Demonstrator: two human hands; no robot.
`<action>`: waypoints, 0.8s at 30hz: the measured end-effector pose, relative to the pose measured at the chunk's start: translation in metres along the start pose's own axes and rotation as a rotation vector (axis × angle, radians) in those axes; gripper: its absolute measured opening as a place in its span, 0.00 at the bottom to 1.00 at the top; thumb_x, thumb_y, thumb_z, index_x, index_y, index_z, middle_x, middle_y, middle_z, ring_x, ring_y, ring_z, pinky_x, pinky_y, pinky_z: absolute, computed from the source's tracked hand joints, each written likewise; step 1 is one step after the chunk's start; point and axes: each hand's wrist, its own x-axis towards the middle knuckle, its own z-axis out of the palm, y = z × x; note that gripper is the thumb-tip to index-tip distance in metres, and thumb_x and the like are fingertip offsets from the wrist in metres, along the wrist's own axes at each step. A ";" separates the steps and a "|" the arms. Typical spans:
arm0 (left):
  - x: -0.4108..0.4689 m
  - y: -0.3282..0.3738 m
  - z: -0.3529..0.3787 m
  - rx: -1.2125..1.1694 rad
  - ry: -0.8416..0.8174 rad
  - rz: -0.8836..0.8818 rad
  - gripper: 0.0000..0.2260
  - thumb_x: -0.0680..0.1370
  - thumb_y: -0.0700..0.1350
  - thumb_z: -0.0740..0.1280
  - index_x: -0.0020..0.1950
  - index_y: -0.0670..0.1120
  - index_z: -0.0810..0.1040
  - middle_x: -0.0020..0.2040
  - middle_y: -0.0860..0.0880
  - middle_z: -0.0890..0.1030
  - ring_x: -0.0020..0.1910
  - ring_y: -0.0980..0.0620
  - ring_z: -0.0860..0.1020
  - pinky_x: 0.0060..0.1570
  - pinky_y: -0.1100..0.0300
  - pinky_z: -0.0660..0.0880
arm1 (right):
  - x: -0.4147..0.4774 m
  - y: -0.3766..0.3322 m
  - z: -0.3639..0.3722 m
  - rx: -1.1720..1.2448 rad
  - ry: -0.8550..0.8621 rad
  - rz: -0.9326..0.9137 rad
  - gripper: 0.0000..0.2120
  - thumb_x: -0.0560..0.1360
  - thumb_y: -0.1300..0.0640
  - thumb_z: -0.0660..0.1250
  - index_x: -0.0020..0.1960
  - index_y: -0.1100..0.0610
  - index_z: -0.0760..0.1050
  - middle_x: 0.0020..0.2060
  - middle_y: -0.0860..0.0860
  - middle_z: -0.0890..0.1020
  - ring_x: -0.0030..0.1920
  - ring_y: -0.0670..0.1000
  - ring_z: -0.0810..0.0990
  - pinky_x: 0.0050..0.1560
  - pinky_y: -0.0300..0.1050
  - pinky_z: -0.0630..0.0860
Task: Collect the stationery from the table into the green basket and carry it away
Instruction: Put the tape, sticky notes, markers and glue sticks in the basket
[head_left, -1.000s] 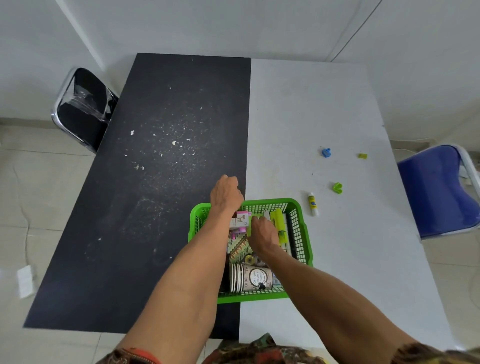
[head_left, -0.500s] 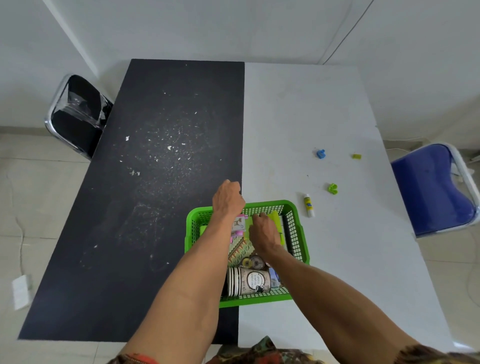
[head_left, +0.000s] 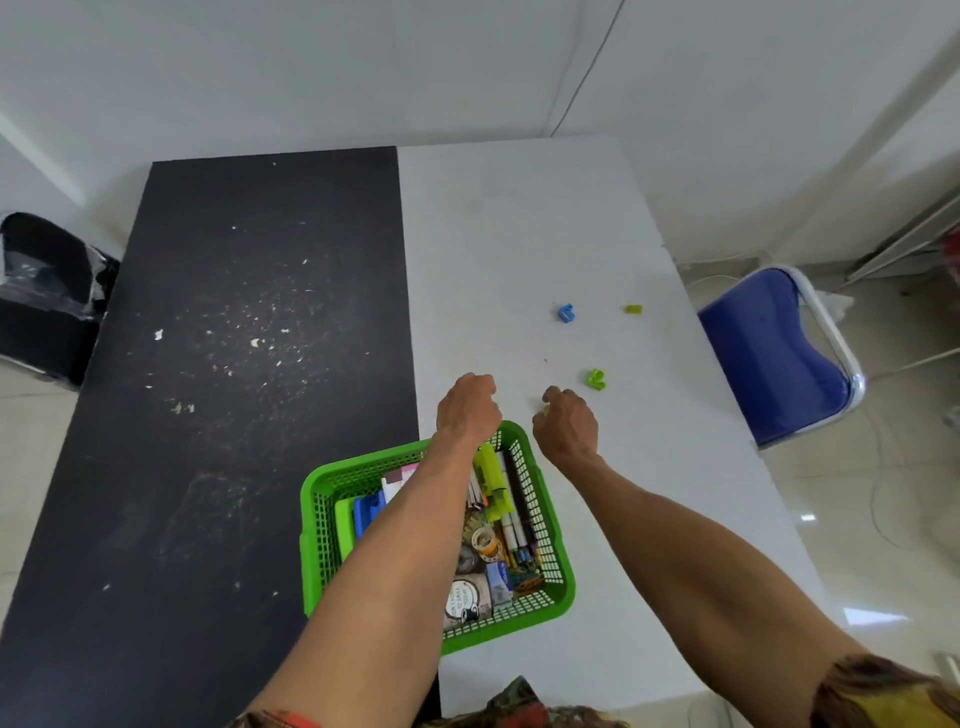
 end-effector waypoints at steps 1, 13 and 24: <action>0.006 0.006 0.005 0.004 -0.023 0.009 0.16 0.78 0.38 0.60 0.65 0.44 0.75 0.63 0.45 0.75 0.60 0.45 0.75 0.55 0.53 0.73 | 0.008 0.009 0.001 -0.002 -0.027 0.019 0.17 0.76 0.58 0.61 0.64 0.58 0.72 0.58 0.57 0.76 0.59 0.59 0.74 0.54 0.50 0.72; 0.060 0.016 0.036 0.060 -0.120 -0.042 0.16 0.79 0.39 0.60 0.66 0.44 0.74 0.64 0.45 0.74 0.62 0.45 0.74 0.57 0.54 0.72 | 0.060 0.048 0.034 -0.052 -0.200 0.086 0.15 0.76 0.57 0.61 0.62 0.60 0.69 0.57 0.58 0.76 0.56 0.59 0.76 0.50 0.49 0.73; 0.057 0.007 0.019 0.084 -0.069 -0.074 0.15 0.79 0.39 0.60 0.66 0.44 0.74 0.65 0.45 0.73 0.62 0.45 0.73 0.56 0.53 0.72 | 0.062 0.033 0.021 0.017 -0.067 0.119 0.10 0.75 0.59 0.62 0.55 0.61 0.72 0.51 0.57 0.78 0.49 0.60 0.78 0.40 0.46 0.67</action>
